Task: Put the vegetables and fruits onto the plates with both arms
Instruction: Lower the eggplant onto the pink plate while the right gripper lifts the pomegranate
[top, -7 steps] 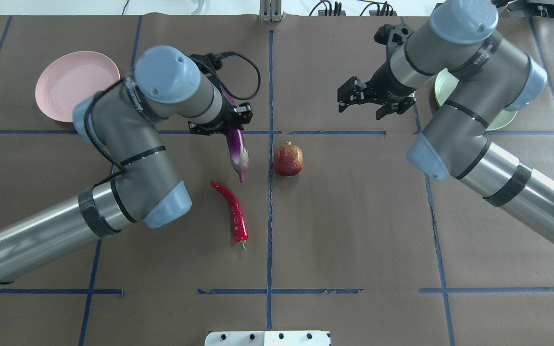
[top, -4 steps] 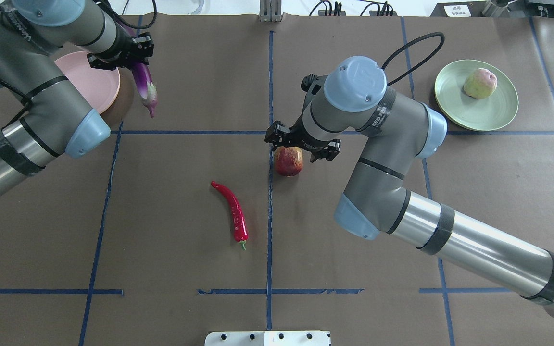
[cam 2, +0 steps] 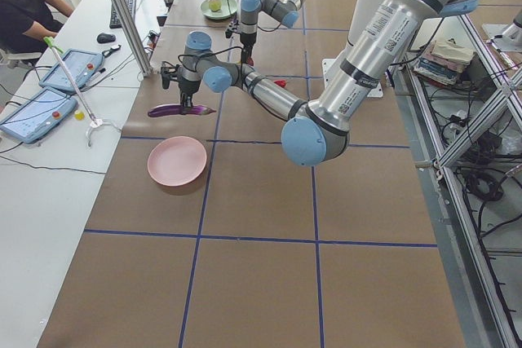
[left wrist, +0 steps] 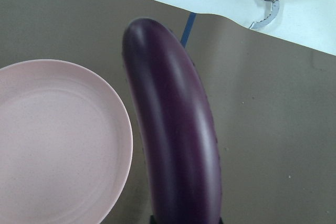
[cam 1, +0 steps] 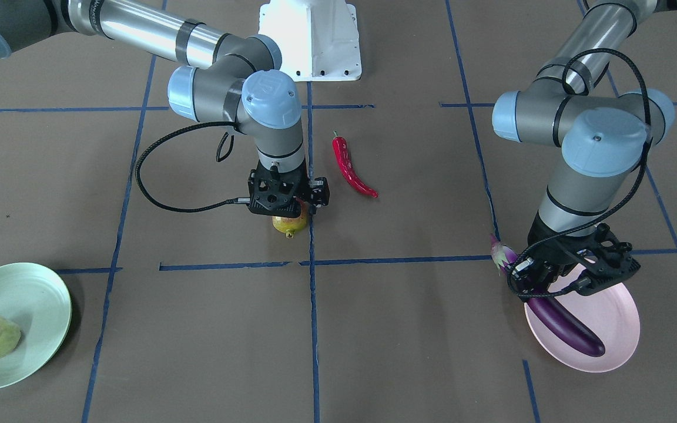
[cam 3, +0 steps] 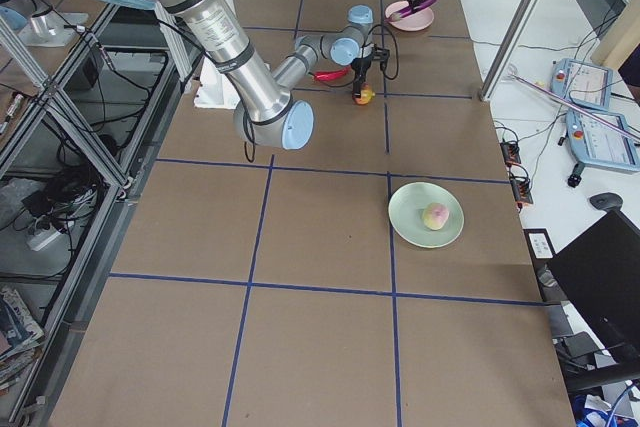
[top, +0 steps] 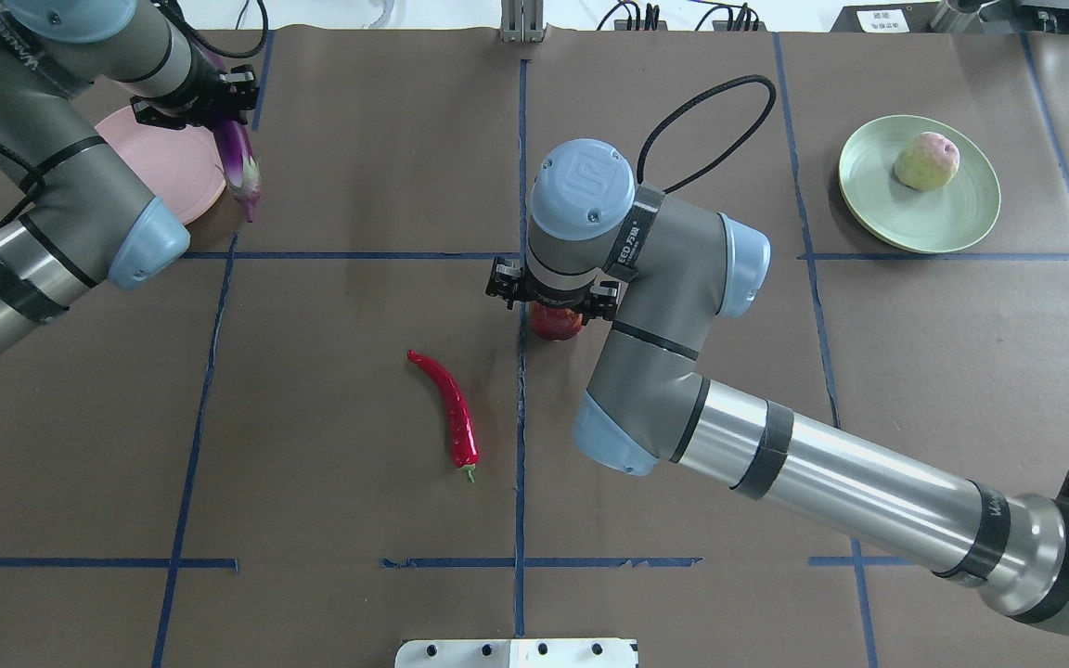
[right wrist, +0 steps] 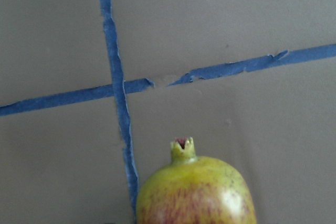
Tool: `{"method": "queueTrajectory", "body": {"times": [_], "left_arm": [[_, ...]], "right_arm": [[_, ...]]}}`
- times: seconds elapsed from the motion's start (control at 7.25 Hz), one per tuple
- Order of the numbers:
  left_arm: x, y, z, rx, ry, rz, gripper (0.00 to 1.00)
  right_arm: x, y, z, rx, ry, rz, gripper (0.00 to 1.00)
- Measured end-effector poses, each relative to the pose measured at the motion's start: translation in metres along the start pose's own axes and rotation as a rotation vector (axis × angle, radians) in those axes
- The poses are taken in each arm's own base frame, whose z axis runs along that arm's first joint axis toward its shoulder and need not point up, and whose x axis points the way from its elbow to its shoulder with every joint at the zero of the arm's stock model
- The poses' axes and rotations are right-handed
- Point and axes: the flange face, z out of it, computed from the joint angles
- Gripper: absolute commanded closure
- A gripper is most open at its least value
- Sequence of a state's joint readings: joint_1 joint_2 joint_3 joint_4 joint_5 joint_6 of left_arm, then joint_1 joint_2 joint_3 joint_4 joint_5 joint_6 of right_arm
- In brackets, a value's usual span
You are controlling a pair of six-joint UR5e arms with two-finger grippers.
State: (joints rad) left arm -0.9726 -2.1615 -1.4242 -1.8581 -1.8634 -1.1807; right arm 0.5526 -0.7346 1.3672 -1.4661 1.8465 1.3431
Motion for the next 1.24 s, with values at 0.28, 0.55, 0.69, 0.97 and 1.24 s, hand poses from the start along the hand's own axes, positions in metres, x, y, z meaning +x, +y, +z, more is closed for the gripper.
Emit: {"method": "queueTrajectory", "body": {"times": [0.28, 0.55, 0.69, 0.97, 1.24], "left_arm": [[-0.015, -0.011, 0.017, 0.002, -0.024, 0.061, 1.00], [-0.044, -0.031, 0.034, 0.002, -0.063, 0.150, 0.83], [-0.062, -0.033, 0.050, -0.014, -0.095, 0.165, 0.27], [-0.094, -0.030, 0.078, -0.053, -0.152, 0.203, 0.00], [-0.093, -0.028, 0.075, -0.055, -0.147, 0.232, 0.00]], "right_arm": [[0.002, 0.000, 0.016, 0.025, 0.038, -0.037, 0.38], [0.001, 0.005, 0.020, 0.041, 0.045, -0.056, 0.98], [0.001, 0.007, 0.015, 0.045, 0.034, -0.060, 1.00], [0.026, -0.022, -0.020, 0.029, -0.018, -0.042, 1.00], [0.100, -0.087, -0.049, 0.017, -0.034, -0.076, 0.99]]}}
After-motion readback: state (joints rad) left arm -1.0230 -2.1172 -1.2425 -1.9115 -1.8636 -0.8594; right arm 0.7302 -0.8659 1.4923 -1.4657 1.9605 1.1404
